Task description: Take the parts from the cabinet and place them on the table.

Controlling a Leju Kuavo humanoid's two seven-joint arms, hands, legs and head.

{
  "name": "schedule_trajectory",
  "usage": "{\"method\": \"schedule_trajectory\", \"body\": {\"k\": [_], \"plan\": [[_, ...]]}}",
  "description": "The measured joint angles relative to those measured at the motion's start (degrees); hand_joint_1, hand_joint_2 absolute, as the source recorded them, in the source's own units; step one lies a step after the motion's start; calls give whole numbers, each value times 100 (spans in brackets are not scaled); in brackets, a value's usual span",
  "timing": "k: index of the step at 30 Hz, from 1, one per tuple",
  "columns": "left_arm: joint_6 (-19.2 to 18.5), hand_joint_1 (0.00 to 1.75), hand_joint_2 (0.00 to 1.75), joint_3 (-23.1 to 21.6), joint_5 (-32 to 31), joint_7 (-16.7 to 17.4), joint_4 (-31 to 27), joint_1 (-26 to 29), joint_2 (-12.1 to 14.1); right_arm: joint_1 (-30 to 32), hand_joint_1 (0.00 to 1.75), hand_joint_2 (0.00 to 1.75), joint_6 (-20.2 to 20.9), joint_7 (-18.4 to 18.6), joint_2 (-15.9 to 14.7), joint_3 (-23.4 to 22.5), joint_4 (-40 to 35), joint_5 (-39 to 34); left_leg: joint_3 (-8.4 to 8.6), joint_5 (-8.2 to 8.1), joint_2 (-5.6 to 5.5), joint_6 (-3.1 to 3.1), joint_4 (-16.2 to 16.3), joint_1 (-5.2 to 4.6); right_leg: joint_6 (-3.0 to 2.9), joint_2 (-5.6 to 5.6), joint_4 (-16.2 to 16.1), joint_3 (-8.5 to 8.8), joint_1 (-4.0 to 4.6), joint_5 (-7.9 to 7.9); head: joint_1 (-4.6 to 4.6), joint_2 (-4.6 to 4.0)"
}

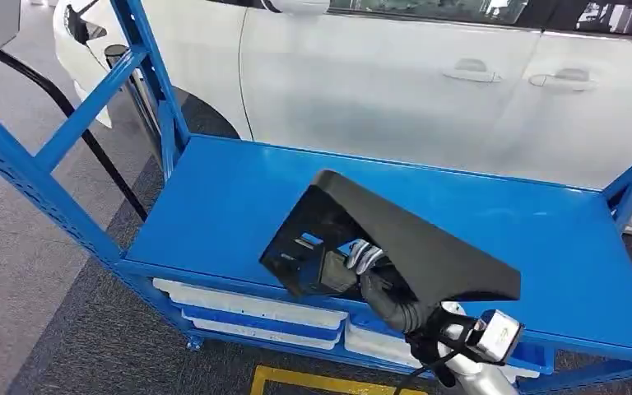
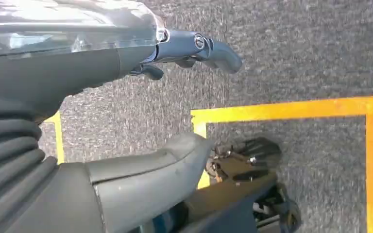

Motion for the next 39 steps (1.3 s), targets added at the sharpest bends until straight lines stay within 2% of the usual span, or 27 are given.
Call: {"method": "schedule_trajectory", "body": {"k": [1,2,3,5,6,7,14,15,16,17,18,19,20,23,24,25,27,28,29,30,32,33,34,35,36,38,39], "plan": [[-28,0,175,0,-30,50,0,-4,0,25,175,175,112,65,35,-78,-22,-106,-7,2,2,4,3,-4,8,-1,326,-146,-1,-84,0,0],[-52,0,175,0,-48,103,2,-3,0,41,175,175,168,105,50,-149,-35,-150,-6,3,2,4,5,-6,8,-1,342,-136,-2,-19,0,0],[-59,0,175,-2,-72,151,2,-3,0,47,175,175,192,155,83,-221,-55,-166,-2,4,1,2,8,-7,-1,-1,95,8,-2,151,0,0],[-94,0,175,-20,-129,229,0,-13,-4,51,175,175,210,257,153,-348,-129,-161,5,3,-5,-9,31,-10,-49,-1,-938,584,1,626,0,0],[-109,0,175,-33,-161,266,0,-15,-18,49,175,175,225,294,190,-402,-188,-153,1,-4,-7,-28,51,-15,-88,-1,-1407,835,5,720,0,0],[-114,0,175,-42,-170,288,0,-25,-20,45,175,175,229,329,218,-426,-220,-137,-19,-21,-14,-57,84,-62,-91,0,-1484,854,39,669,0,0],[-116,0,175,-44,-175,295,2,-27,-20,48,175,175,231,341,227,-431,-230,-133,-21,-22,-18,-63,90,-64,-91,-4,-1479,852,44,680,0,0],[-116,0,175,-54,-192,314,2,-32,-20,57,175,175,238,395,255,-443,-253,-109,-23,-16,-20,-74,83,-57,-107,0,-1480,839,39,700,0,0],[-144,0,175,-81,-234,367,2,-39,-20,103,175,175,269,544,315,-492,-341,-8,-49,5,-17,-133,73,-37,-150,6,-1455,794,61,704,0,0],[-151,0,175,-96,-262,393,0,-42,-20,81,175,175,316,626,315,-509,-408,-1,-53,14,-18,-157,61,-37,-177,6,-1461,783,58,716,0,0],[-153,0,175,-133,-284,406,2,-67,-22,-268,175,175,436,899,354,-596,-596,-281,-291,-370,-21,-250,599,-26,-277,0,-1516,769,-8,768,0,0],[-153,0,175,-142,-264,391,0,-86,-22,-735,175,175,603,1187,354,-680,-647,-601,-912,-854,-19,-313,1951,16,-284,-8,-1502,750,4,767,-2,0],[-153,0,175,-146,-262,389,0,-97,-22,-867,175,175,638,1249,356,-682,-656,-674,-830,-686,-19,-311,1768,24,-281,-6,-1494,752,4,765,0,0],[-148,0,175,-149,-225,369,0,-147,-24,-1223,175,175,697,1457,358,-680,-697,-884,-184,53,-13,-251,391,31,-236,1,-1467,770,4,734,0,0],[-146,0,175,-146,-207,360,0,-165,-31,-1351,175,175,723,1517,365,-675,-695,-944,-119,-12,-19,-225,233,-6,-206,4,-1438,748,47,726,0,0],[-131,0,175,-146,-197,350,0,-186,-37,-1505,175,175,738,1582,367,-669,-697,-1011,-100,-55,-18,-193,134,-8,-178,4,-1424,698,40,740,0,0],[-113,0,175,-146,-166,334,0,-186,-50,-1666,175,175,752,1639,369,-662,-697,-1095,-145,-42,-37,-146,163,-23,-109,-9,-1454,685,36,761,-2,0],[-107,0,175,-144,-157,325,0,-184,-63,-1673,175,175,754,1643,369,-653,-699,-1131,-127,-12,-50,-98,112,15,-69,-19,-1453,698,48,752,0,0],[-94,0,175,-142,-153,321,0,-182,-74,-1673,175,175,754,1646,369,-638,-702,-1151,-98,13,-46,-62,78,30,-44,-13,-1384,686,12,683,0,0],[-89,0,175,-142,-151,312,0,-189,-87,-1695,175,175,754,1646,367,-627,-702,-1162,-98,15,-45,-34,70,26,-26,-9,-1175,582,8,539,0,0],[-89,0,175,-142,-149,308,0,-195,-103,-1708,175,175,754,1646,367,-605,-702,-1175,-102,5,-40,-5,72,12,11,-4,-238,116,4,90,0,0],[-89,0,175,-142,-144,308,0,-191,-109,-1702,175,175,754,1646,367,-594,-702,-1180,-105,1,-38,1,77,7,27,-4,211,-121,1,-51,0,0],[-89,0,175,-142,-144,308,0,-188,-109,-1697,175,175,754,1646,367,-581,-702,-1184,-104,-3,-39,4,84,6,34,-5,424,-250,-2,-46,0,0],[-87,0,175,-142,-144,308,2,-187,-111,-1698,175,175,754,1646,367,-570,-701,-1186,-97,-13,-42,5,90,6,35,-5,331,-228,-4,99,0,0],[-87,0,175,-142,-144,308,0,-188,-114,-1704,175,175,754,1645,367,-570,-702,-1186,-86,-23,-49,0,98,6,28,-5,4,-88,-5,338,0,0],[-87,0,175,-142,-144,306,0,-188,-127,-1718,175,175,754,1646,367,-564,-702,-1189,-47,-64,-62,-32,132,6,-10,-8,-1085,433,-8,883,0,0],[-87,0,175,-142,-144,299,0,-191,-129,-1728,175,175,754,1646,367,-564,-699,-1188,-61,-89,-66,-66,153,-29,-39,-4,-1303,559,17,821,0,0]]}}
